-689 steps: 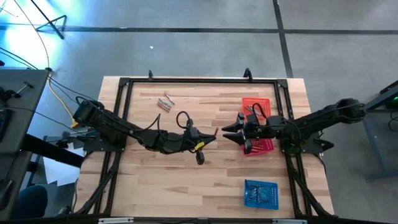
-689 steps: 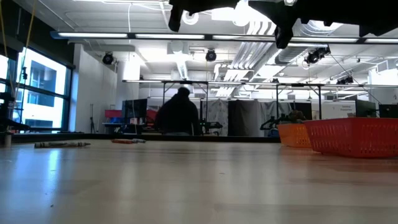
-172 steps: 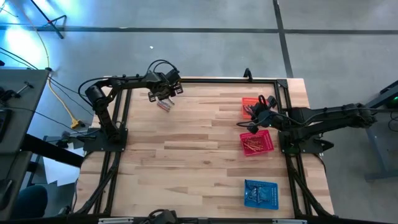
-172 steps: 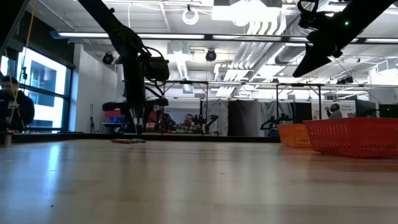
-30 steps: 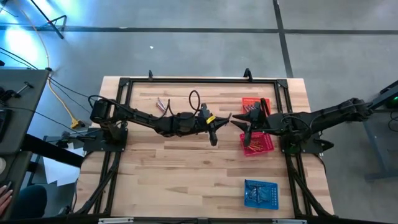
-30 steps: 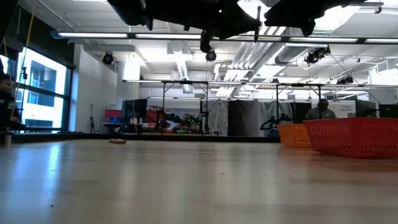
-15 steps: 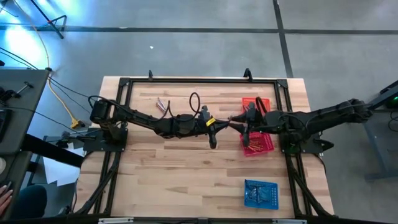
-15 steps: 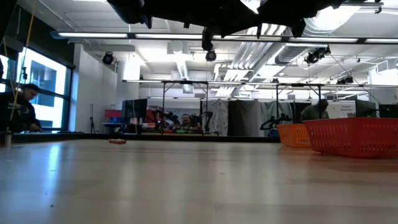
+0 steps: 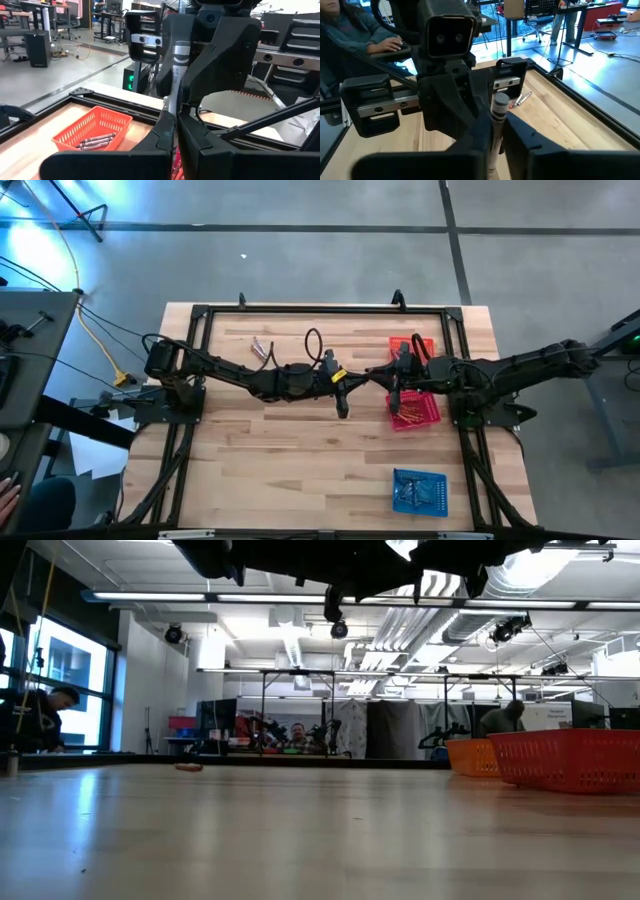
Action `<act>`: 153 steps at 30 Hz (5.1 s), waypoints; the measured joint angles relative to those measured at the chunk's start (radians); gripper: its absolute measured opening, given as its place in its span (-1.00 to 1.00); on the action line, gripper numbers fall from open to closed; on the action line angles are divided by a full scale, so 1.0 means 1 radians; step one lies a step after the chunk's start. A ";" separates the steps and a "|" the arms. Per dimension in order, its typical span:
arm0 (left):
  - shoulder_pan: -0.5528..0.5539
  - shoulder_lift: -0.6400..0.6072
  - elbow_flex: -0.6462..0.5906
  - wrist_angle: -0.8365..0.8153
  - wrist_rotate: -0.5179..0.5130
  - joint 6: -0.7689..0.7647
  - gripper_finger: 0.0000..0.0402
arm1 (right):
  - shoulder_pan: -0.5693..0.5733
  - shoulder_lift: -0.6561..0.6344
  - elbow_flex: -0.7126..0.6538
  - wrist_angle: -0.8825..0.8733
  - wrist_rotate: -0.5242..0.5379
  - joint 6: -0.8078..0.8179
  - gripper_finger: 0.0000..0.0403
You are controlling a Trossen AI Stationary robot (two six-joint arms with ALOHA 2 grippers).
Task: Sort crayons
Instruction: Put the gray crayon into the orange bin
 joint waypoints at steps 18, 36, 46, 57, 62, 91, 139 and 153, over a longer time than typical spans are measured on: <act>0.000 0.000 0.000 0.003 -0.014 0.050 -0.58 | 0.000 0.000 0.000 0.000 0.020 -0.025 -0.99; 0.024 0.000 0.000 -0.019 -0.074 0.044 -0.38 | -0.135 -0.071 0.001 -0.304 0.218 0.030 -1.00; 0.024 -0.001 0.000 -0.038 -0.081 0.043 -0.38 | -0.407 0.014 0.001 -0.654 0.289 0.241 -1.00; 0.023 -0.001 0.000 -0.115 -0.081 0.041 -0.38 | -0.539 0.258 0.001 -0.681 0.190 0.242 -1.00; 0.023 -0.001 0.000 -0.117 -0.081 0.041 -0.38 | -0.543 0.293 0.001 -0.677 0.177 0.238 -1.00; 0.023 -0.001 0.000 -0.181 -0.081 0.030 -0.38 | -0.543 0.293 0.005 -0.719 0.095 0.209 -0.47; 0.560 -0.025 -0.001 -1.526 -0.213 -0.935 -0.39 | -0.321 0.027 0.238 -0.757 0.083 0.069 -0.51; 0.560 -0.024 -0.147 -1.405 -0.208 -1.025 -0.44 | -0.321 0.027 0.238 -0.757 0.083 0.069 -0.51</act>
